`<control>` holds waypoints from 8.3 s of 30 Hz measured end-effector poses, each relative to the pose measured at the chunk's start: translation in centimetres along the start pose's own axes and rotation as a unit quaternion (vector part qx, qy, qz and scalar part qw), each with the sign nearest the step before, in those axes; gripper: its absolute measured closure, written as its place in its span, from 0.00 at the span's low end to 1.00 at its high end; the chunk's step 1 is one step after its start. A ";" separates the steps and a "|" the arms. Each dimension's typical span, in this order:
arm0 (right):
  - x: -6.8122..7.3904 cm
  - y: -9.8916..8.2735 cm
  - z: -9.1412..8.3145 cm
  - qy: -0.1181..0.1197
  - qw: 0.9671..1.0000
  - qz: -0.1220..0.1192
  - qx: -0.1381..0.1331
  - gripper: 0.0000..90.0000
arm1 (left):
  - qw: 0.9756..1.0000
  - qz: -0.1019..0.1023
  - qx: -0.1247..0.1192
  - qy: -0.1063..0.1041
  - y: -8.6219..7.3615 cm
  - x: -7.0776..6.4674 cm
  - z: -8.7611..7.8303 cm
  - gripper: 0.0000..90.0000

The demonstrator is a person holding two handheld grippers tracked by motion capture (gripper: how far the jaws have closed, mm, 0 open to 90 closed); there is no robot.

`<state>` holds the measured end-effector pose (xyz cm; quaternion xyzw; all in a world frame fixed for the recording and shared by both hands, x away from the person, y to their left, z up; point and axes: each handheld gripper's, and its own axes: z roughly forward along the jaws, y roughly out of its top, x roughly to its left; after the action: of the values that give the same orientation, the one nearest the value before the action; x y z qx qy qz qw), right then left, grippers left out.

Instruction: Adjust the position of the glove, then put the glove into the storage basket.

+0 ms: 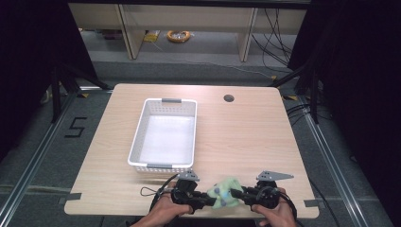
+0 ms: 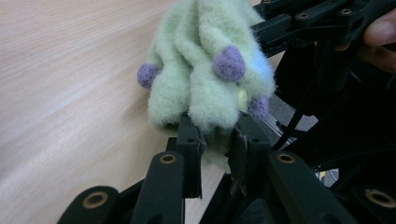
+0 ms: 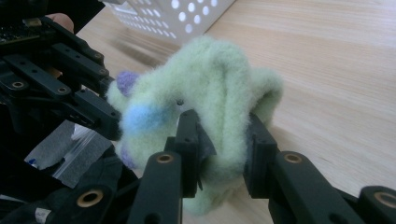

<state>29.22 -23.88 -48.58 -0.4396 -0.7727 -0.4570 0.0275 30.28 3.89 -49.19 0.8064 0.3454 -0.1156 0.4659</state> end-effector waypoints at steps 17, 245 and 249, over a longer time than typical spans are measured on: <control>2.3 3.2 1.7 0.017 0.999 -0.035 0.004 0.80 | 1.000 -0.001 -0.020 0.022 0.3 0.4 -3.8 0.82; 0.8 0.0 0.7 -0.017 0.994 -0.110 -0.016 0.18 | 0.983 0.083 -0.046 0.157 -6.1 1.0 -6.2 0.17; 0.8 -0.7 0.6 -0.028 0.992 -0.123 -0.008 0.18 | 0.983 0.094 -0.017 0.158 -6.2 0.9 -6.0 0.17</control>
<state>28.42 -23.08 -49.07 -0.3540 -0.8179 -0.4504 -0.0541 26.06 11.36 -50.55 0.8355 0.3394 0.0637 0.4275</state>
